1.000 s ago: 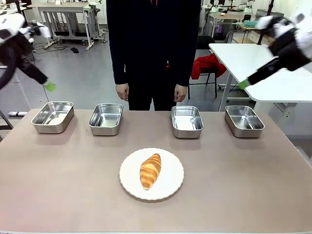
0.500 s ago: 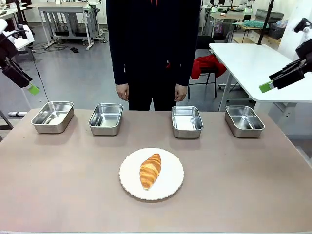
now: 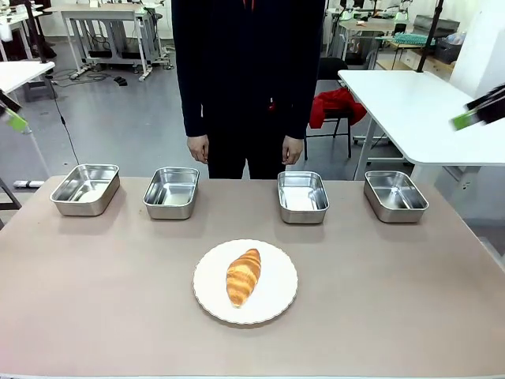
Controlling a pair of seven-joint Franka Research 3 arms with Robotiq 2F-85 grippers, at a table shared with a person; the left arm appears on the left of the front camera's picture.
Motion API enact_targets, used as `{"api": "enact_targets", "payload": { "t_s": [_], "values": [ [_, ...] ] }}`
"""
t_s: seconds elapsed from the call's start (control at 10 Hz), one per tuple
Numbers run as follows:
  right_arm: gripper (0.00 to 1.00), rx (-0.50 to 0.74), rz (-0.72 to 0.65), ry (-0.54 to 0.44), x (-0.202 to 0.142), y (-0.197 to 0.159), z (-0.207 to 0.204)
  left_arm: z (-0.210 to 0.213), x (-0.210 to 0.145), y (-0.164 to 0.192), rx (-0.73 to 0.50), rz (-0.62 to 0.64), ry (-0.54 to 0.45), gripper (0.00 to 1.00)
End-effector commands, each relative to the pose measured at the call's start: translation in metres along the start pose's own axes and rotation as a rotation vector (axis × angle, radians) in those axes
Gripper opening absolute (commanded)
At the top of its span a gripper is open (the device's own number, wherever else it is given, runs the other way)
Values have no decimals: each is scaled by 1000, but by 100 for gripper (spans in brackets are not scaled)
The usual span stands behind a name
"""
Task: Place the bread in the container.
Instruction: Place the Butter Roll into the Airtight Container indicated by the human.
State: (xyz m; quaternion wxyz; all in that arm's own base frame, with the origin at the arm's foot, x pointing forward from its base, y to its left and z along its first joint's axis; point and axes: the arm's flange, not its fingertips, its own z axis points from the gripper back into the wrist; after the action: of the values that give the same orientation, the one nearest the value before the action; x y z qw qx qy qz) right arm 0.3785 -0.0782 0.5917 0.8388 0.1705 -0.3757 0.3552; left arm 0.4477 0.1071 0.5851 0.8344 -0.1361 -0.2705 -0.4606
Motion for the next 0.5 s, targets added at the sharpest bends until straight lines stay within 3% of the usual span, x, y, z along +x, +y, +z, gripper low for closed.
{"api": "enact_targets", "payload": {
  "t_s": [0.0,0.4],
  "values": [
    [100,58,9,-101,-12,-36,42,22,-13,30,-49,15,-102,100],
    [100,63,22,-147,-34,-48,77,68,-49,36,33,-8,-252,100]
  ]
}}
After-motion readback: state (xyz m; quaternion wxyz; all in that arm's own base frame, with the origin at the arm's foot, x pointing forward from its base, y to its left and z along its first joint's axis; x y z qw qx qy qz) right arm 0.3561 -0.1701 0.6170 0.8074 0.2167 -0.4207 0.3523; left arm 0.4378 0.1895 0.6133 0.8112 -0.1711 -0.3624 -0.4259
